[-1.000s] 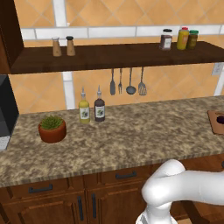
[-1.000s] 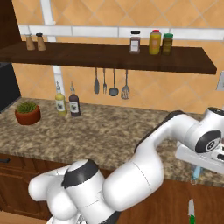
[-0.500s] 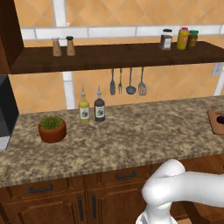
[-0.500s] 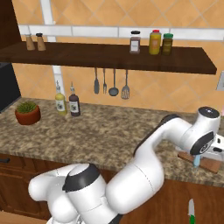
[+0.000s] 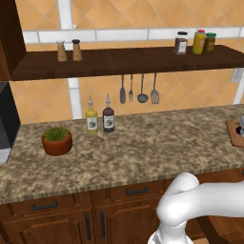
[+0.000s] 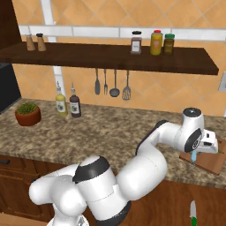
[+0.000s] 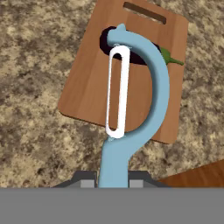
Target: Place the appropriate cutting tool for cutting the eggplant skin on the cutting board.
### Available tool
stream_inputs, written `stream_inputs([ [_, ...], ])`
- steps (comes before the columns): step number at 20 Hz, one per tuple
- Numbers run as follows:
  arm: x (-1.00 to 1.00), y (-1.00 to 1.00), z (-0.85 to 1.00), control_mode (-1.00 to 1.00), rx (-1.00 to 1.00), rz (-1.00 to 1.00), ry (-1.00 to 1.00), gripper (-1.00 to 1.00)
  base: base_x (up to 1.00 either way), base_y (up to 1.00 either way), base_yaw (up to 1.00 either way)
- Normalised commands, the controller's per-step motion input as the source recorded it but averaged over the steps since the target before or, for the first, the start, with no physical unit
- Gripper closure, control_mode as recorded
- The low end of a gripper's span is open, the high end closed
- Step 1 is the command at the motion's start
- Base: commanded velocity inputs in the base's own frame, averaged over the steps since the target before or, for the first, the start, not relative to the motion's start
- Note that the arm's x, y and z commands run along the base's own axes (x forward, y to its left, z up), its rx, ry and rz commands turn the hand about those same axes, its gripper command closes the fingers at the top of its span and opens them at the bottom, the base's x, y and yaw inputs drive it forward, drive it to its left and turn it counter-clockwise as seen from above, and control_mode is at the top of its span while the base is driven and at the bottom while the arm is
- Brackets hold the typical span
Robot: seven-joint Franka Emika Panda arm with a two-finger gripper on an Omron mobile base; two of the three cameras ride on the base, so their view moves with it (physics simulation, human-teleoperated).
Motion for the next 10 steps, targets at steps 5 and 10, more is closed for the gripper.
stream_inputs([
  [5, 0.59, -0.30, -0.15, -1.00, 0.01, 0.10, 0.18, 1.00, 0.00, 0.00, 0.00],
  [10, 0.39, -0.36, -0.34, -1.00, 0.00, 0.12, 0.11, 1.00, 0.00, 0.00, 0.00],
])
